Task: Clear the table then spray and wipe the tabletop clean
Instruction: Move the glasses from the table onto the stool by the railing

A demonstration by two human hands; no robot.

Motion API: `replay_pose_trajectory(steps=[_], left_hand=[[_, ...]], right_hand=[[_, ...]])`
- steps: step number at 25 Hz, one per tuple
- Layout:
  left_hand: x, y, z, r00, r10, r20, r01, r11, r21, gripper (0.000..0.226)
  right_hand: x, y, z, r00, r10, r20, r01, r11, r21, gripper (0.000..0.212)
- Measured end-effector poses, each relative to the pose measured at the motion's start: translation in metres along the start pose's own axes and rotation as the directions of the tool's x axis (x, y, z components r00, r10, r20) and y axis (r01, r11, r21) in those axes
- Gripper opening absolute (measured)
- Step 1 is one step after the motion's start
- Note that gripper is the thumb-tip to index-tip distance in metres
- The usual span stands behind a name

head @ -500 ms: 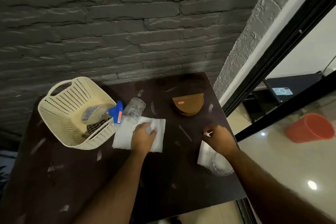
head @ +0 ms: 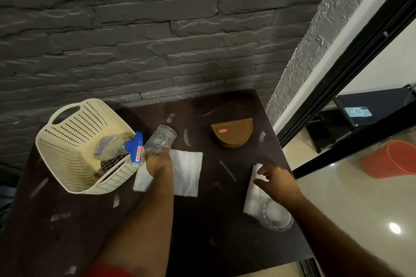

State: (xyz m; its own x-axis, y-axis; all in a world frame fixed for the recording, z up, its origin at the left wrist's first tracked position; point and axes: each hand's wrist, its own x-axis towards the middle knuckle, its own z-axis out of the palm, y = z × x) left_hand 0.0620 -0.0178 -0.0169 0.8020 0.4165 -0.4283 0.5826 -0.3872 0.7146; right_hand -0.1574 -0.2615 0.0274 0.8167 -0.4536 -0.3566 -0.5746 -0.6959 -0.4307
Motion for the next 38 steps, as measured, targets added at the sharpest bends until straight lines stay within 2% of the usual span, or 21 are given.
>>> replay_pose_trajectory(steps=[3, 5, 7, 9, 11, 13, 15, 16, 18, 23, 25, 27, 29, 31, 33, 36, 38], left_hand=[[0.004, -0.001, 0.003, 0.997, 0.058, 0.054, -0.057, 0.998, -0.016, 0.032], [0.0, 0.008, 0.003, 0.992, 0.089, 0.086, -0.086, 0.995, -0.044, 0.029], [-0.005, 0.019, 0.002, 0.974, 0.194, 0.114, -0.207, 0.971, 0.123, 0.031], [-0.013, 0.03, -0.003, 0.928, 0.343, 0.145, -0.372, 0.857, 0.356, 0.029], [-0.019, 0.037, -0.008, 0.856, 0.474, 0.206, -0.513, 0.735, 0.443, 0.021], [-0.027, 0.04, -0.011, 0.759, 0.57, 0.316, -0.641, 0.568, 0.516, 0.016], [-0.036, 0.036, -0.013, 0.672, 0.594, 0.442, -0.717, 0.375, 0.587, 0.016], [-0.04, 0.031, -0.014, 0.648, 0.587, 0.485, -0.734, 0.312, 0.603, 0.017], [-0.047, 0.019, -0.017, 0.627, 0.565, 0.536, -0.751, 0.254, 0.61, 0.021], [-0.051, 0.003, -0.02, 0.658, 0.514, 0.551, -0.738, 0.292, 0.608, 0.026], [-0.051, 0.003, -0.022, 0.642, 0.538, 0.547, -0.755, 0.318, 0.573, 0.025], [-0.051, 0.003, -0.024, 0.626, 0.604, 0.493, -0.769, 0.374, 0.518, 0.044], [-0.048, 0.004, -0.023, 0.644, 0.653, 0.399, -0.743, 0.409, 0.53, 0.075], [-0.041, 0.006, -0.018, 0.697, 0.614, 0.371, -0.693, 0.443, 0.568, 0.102], [-0.033, 0.007, -0.01, 0.761, 0.5, 0.414, -0.647, 0.534, 0.544, 0.117], [-0.026, 0.009, -0.001, 0.79, 0.383, 0.479, -0.588, 0.695, 0.414, 0.125], [-0.024, 0.009, 0.001, 0.797, 0.379, 0.47, -0.566, 0.741, 0.362, 0.127]], right_hand=[[0.003, -0.002, 0.001, 1.0, -0.009, 0.011, 0.009, 1.0, 0.012, 0.027], [0.006, -0.005, 0.002, 1.0, -0.018, 0.023, 0.017, 0.999, 0.03, 0.026], [0.008, -0.008, 0.001, 0.999, -0.023, 0.033, 0.022, 0.999, 0.039, 0.027], [0.01, -0.012, 0.0, 0.999, -0.026, 0.036, 0.025, 0.999, 0.043, 0.028], [0.01, -0.015, -0.001, 0.999, -0.033, 0.027, 0.032, 0.999, 0.041, 0.029], [0.007, -0.016, -0.005, 0.999, -0.041, 0.008, 0.041, 0.998, 0.04, 0.031], [0.002, -0.015, -0.013, 0.999, -0.044, 0.008, 0.043, 0.999, 0.019, 0.034], [0.0, -0.013, -0.018, 0.999, -0.045, 0.021, 0.045, 0.999, -0.016, 0.036], [-0.006, -0.006, -0.025, 0.998, -0.026, 0.06, 0.032, 0.994, -0.105, 0.043], [-0.019, 0.006, -0.019, 0.96, 0.116, 0.254, -0.056, 0.971, -0.234, 0.071], [-0.023, 0.007, -0.012, 0.944, 0.144, 0.298, -0.064, 0.963, -0.261, 0.083], [-0.03, 0.009, -0.003, 0.929, 0.166, 0.331, -0.077, 0.961, -0.266, 0.094], [-0.041, 0.013, 0.007, 0.92, 0.184, 0.346, -0.081, 0.953, -0.292, 0.105], [-0.053, 0.017, 0.015, 0.929, 0.198, 0.313, -0.091, 0.941, -0.327, 0.115], [-0.06, 0.018, 0.02, 0.946, 0.211, 0.247, -0.128, 0.941, -0.312, 0.122], [-0.064, 0.017, 0.027, 0.96, 0.23, 0.159, -0.184, 0.948, -0.261, 0.115], [-0.068, 0.017, 0.032, 0.972, 0.215, 0.098, -0.186, 0.951, -0.246, 0.104]])
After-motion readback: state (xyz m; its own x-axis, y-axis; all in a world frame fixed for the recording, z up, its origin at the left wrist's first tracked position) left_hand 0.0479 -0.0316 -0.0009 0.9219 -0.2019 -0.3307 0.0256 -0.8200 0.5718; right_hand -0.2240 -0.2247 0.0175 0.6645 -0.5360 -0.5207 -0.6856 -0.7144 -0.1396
